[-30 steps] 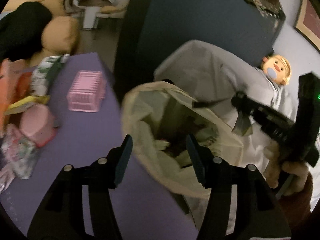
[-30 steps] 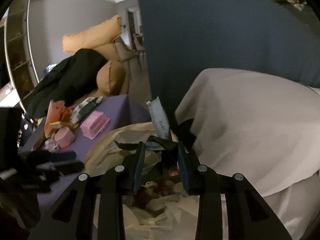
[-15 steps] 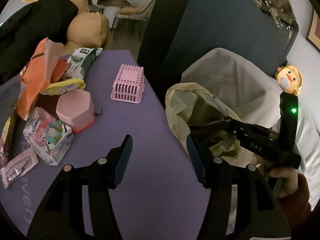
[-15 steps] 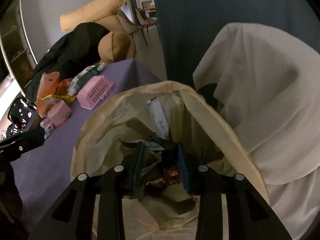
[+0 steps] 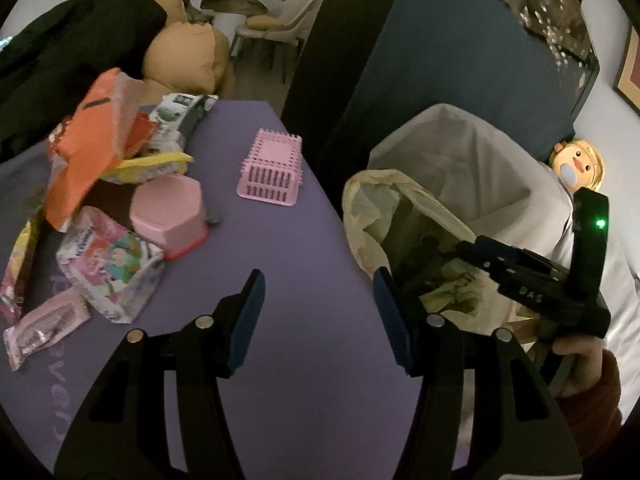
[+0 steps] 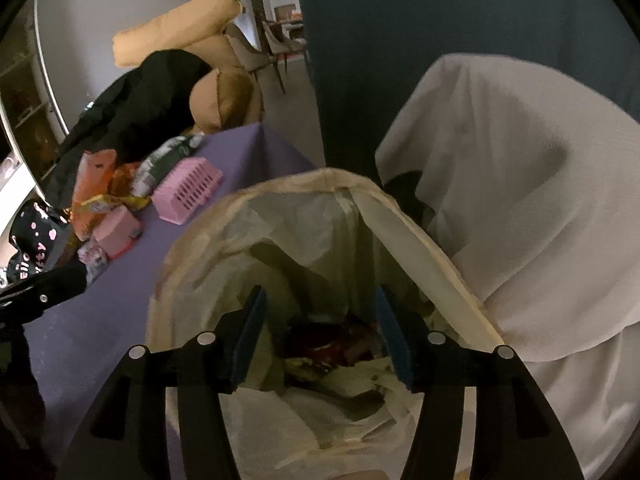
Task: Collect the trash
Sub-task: 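Move both grippers back over the table toward the remaining wrappers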
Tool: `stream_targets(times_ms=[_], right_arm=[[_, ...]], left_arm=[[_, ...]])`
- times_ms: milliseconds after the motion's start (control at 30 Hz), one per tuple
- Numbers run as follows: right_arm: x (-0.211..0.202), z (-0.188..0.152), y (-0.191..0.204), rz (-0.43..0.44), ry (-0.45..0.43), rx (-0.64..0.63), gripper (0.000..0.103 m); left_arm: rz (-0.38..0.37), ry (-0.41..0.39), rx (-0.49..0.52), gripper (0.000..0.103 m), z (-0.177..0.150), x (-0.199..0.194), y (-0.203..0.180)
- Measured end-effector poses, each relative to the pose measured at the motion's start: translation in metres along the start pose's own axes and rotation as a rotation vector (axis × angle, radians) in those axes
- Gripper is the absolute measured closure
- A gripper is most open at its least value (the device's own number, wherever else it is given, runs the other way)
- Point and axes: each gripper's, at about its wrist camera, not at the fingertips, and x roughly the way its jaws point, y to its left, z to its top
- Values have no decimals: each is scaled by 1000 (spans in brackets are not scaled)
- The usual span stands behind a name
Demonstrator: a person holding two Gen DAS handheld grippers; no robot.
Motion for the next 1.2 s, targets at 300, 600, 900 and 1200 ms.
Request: stream_targets(times_ms=[300, 600, 900, 1200], right_arm=[[-10, 11, 64, 104, -23, -144, 48], [27, 11, 143, 151, 66, -257, 48], [78, 13, 225, 250, 126, -382, 48], [116, 15, 251, 236, 199, -431, 48]], left_arm=[[111, -59, -100, 50, -9, -45, 72], [203, -101, -223, 50, -25, -86, 149], [242, -121, -312, 50, -45, -115, 208], [247, -103, -345, 50, -61, -120, 238]])
